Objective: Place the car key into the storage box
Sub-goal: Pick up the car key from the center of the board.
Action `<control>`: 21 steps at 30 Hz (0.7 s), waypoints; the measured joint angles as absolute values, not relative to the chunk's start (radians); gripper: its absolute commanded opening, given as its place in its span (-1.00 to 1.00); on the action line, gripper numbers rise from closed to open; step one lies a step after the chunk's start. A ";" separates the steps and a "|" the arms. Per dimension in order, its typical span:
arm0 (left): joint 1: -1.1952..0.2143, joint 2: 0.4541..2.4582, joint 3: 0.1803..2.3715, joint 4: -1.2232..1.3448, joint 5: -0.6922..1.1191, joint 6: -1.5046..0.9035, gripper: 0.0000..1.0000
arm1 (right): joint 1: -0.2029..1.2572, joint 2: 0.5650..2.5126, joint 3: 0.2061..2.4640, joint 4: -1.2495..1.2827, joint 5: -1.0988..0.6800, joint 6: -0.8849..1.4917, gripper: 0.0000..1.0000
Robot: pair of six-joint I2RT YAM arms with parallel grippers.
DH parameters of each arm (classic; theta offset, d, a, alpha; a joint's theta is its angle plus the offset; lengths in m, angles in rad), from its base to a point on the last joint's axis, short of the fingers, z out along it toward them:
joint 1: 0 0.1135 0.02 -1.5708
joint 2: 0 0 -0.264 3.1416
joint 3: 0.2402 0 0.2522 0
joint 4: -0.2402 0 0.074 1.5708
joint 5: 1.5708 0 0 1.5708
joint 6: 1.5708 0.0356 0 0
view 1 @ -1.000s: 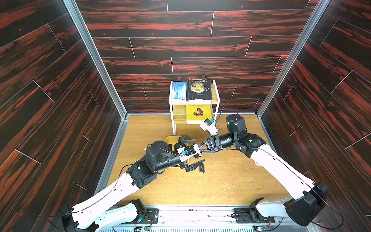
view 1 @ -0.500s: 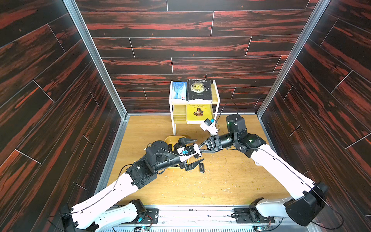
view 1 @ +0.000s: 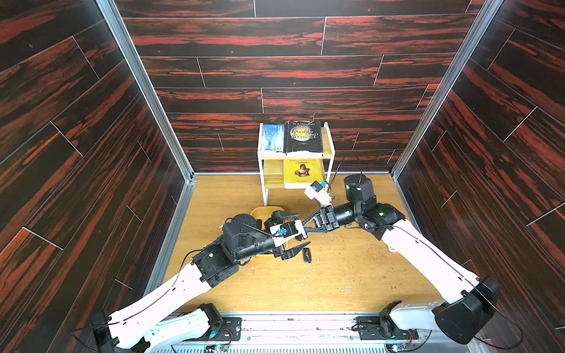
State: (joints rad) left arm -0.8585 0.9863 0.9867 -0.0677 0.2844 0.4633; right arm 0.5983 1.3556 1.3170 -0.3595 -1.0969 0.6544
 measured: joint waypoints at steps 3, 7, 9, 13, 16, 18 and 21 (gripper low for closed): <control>-0.859 0.986 0.987 -0.067 0.282 0.464 0.49 | 0.599 1.356 1.317 -0.366 -1.100 0.654 -0.77; -0.859 0.986 0.987 -0.069 0.287 0.457 0.26 | 0.600 1.356 1.317 -0.374 -1.100 0.651 -0.77; -0.859 0.986 0.987 -0.070 0.287 0.455 0.26 | 0.600 1.356 1.317 -0.376 -1.100 0.650 -0.77; -0.859 0.986 0.987 -0.071 0.288 0.455 0.14 | 0.600 1.356 1.317 -0.378 -1.100 0.650 -0.76; -0.859 0.987 0.987 -0.071 0.288 0.454 0.02 | 0.600 1.356 1.317 -0.378 -1.100 0.650 -0.75; -0.859 0.987 0.987 -0.072 0.288 0.453 0.02 | 0.600 1.357 1.317 -0.379 -1.100 0.650 -0.65; -0.859 0.986 0.987 -0.075 0.287 0.452 0.02 | 0.600 1.359 1.317 -0.379 -1.102 0.651 -0.09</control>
State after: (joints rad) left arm -0.8585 0.9863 0.9867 -0.0750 0.2871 0.4522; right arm 0.6003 1.3594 1.3170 -0.3794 -1.1015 0.6506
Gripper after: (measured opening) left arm 0.750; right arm 0.351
